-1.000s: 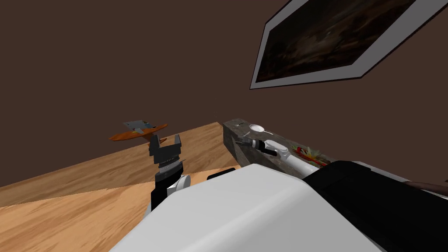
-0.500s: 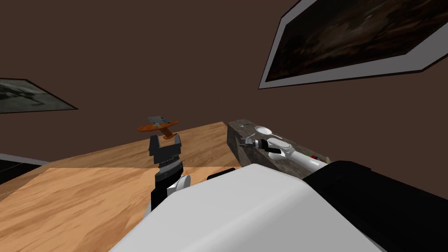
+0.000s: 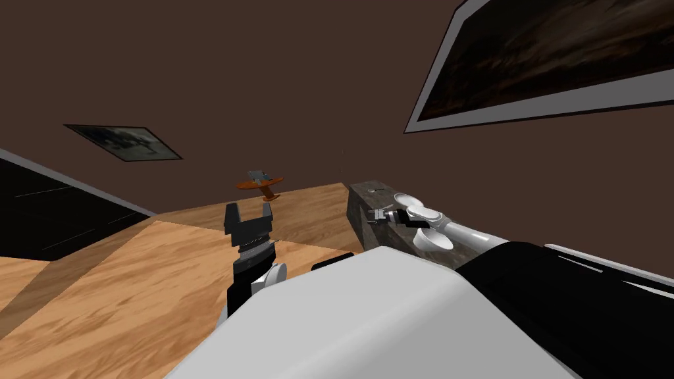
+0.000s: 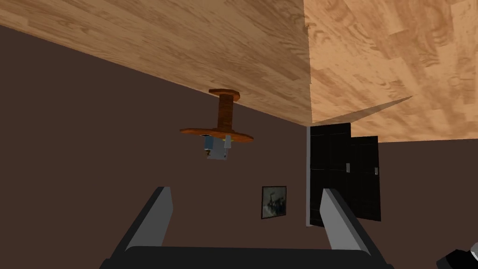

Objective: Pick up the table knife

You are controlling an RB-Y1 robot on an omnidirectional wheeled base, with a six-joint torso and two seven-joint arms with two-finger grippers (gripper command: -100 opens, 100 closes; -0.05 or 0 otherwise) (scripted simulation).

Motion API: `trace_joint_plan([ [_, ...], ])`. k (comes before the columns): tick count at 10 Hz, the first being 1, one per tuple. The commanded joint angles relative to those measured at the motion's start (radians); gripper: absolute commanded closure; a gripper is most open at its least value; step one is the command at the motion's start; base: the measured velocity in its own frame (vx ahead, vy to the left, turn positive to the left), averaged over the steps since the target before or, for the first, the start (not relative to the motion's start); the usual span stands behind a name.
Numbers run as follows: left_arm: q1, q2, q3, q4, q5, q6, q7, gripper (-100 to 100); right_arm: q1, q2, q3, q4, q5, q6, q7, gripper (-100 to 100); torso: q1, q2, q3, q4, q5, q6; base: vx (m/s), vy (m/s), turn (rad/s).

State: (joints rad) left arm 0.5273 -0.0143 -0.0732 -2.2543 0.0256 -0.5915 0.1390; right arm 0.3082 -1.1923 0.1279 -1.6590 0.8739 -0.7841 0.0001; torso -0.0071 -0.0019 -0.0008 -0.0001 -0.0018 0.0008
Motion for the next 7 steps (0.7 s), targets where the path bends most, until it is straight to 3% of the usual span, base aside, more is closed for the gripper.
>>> trace_joint_plan([
  [1, 0.000, 0.000, 0.000, 0.000, 0.000, 0.000, 0.000, 0, 0.019, -0.036, -0.005, 0.005, 0.015, -0.006, 0.008, -100, 0.000, 0.000, 0.000, 0.000, 0.000, 0.000, -0.017, -0.033, 0.182],
  [7, 0.000, 0.000, 0.000, 0.000, 0.000, 0.000, 0.000, 0, 0.043, -0.200, 0.044, 0.140, 0.154, -0.059, 0.054, -100, -0.002, -0.002, -0.001, 0.000, -0.001, 0.001, -0.014, -0.050, 0.289],
])
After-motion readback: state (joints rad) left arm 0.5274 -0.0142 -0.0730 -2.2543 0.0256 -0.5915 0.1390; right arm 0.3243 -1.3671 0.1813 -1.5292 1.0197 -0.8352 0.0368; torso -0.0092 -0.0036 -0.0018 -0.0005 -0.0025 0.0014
